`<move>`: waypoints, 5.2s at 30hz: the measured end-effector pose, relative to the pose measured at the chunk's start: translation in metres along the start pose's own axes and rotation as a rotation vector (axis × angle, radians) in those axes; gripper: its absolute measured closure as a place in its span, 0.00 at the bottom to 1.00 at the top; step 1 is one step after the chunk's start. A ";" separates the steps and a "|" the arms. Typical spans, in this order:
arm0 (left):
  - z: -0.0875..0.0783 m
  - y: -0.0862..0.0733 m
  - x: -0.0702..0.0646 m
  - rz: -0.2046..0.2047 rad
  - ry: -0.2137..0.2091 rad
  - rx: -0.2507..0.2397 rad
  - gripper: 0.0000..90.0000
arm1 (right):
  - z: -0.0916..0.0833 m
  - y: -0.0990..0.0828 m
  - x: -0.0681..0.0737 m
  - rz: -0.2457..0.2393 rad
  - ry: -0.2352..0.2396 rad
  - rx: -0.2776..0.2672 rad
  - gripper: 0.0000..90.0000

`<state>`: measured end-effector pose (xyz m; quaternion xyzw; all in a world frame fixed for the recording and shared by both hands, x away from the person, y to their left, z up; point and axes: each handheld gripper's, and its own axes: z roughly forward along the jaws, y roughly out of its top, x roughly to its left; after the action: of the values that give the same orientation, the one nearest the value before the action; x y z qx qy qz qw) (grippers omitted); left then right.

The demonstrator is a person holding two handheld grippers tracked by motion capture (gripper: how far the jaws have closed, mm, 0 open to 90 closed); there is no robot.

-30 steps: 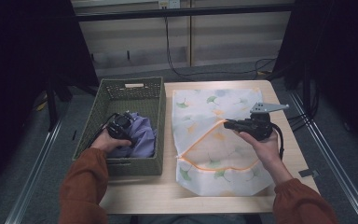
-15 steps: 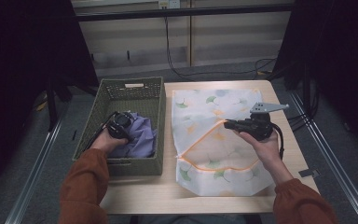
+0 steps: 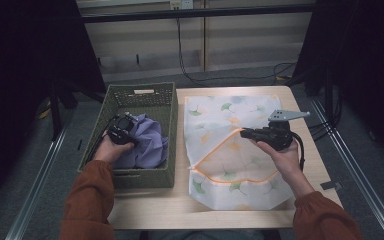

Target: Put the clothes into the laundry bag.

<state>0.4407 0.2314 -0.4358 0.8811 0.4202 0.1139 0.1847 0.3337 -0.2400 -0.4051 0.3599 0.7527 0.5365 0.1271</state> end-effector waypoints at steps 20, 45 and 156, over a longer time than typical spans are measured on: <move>-0.039 -0.013 0.011 -0.139 -0.035 -0.286 0.84 | -0.001 0.000 -0.001 0.006 -0.007 -0.005 0.99; -0.072 -0.035 -0.001 -0.171 -0.065 -0.518 0.84 | -0.002 -0.001 -0.002 0.010 -0.004 -0.010 0.99; -0.223 -0.053 -0.061 -0.026 -0.131 -1.093 0.84 | -0.004 0.000 0.001 -0.004 0.008 -0.004 0.99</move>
<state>0.2862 0.2654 -0.2591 0.6568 0.2982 0.2580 0.6428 0.3313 -0.2424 -0.4031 0.3561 0.7528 0.5392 0.1259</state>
